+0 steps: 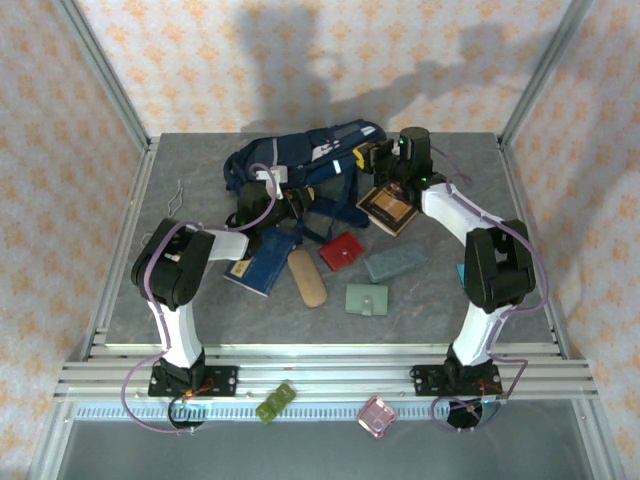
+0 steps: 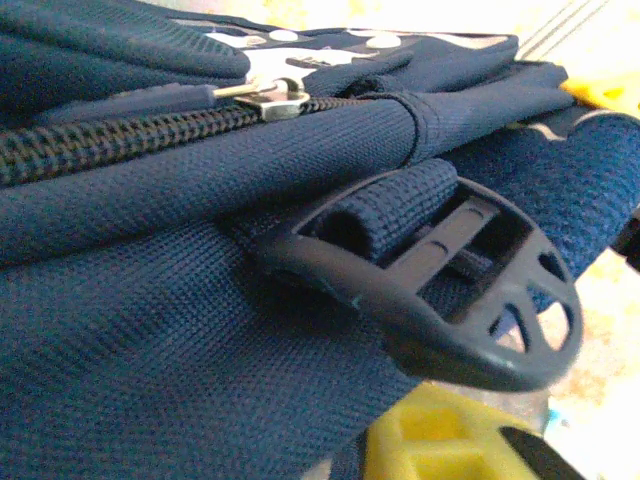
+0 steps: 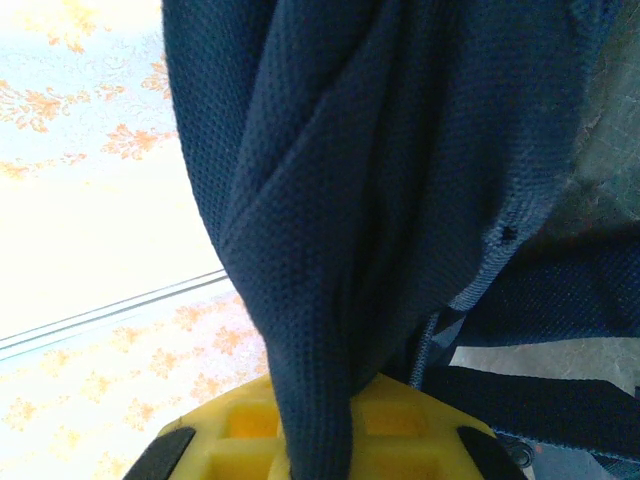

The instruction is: Pack the student bag

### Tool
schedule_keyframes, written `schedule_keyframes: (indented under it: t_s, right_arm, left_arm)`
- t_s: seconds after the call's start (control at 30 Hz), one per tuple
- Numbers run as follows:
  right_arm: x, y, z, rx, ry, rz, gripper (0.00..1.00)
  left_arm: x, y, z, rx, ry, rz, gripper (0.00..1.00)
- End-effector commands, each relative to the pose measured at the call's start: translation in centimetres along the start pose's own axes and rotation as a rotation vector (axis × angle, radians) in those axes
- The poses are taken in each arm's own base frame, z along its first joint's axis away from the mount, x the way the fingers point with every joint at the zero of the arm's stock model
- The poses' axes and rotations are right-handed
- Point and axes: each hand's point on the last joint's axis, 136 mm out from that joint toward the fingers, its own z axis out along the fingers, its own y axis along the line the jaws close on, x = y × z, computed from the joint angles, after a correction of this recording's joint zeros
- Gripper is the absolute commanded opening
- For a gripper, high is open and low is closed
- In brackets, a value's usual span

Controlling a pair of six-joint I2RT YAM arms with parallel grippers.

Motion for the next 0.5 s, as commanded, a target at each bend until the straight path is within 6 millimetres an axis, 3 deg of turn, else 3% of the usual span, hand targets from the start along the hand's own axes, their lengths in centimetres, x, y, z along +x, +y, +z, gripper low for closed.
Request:
schedule_keyframes:
  t_s: [0.0,0.2,0.47]
  right_arm:
    - [1.6,7.0,-1.9,-0.176,0.032,-0.108,0.00]
    - [1.5,6.9,-2.0,-0.175,0.028,-0.110,0.00]
    - [1.3,5.9,-1.8,-0.162,0.023,-0.108,0.00]
  left_arm:
    - [-0.1,0.7,-0.1,-0.010,-0.007,0.028,0.19]
    - [0.4,1.3,-0.3,-0.039,0.016,0.039,0.00]
    - [1.2,3.9,-1.7,-0.225,0.035,0.086,0.00]
